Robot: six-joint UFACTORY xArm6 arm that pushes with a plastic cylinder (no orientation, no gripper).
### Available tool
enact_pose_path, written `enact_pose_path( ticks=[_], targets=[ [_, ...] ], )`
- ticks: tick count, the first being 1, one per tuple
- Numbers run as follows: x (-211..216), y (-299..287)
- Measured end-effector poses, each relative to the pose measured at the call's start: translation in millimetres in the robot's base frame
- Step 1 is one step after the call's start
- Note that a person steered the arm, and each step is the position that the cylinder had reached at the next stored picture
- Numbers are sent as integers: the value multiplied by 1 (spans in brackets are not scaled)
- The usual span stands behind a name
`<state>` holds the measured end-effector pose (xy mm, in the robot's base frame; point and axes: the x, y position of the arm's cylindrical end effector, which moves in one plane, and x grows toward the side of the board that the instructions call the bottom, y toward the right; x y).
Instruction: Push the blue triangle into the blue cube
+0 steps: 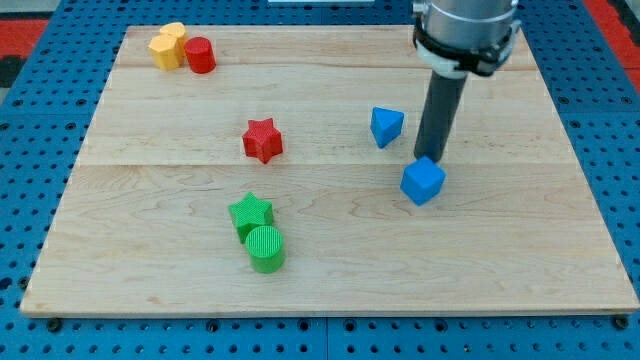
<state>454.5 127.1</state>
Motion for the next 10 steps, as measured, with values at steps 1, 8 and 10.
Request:
enact_pose_path(
  ticks=[1, 8, 10],
  targets=[
    [63, 34],
    [-86, -37],
    [15, -29]
  ],
)
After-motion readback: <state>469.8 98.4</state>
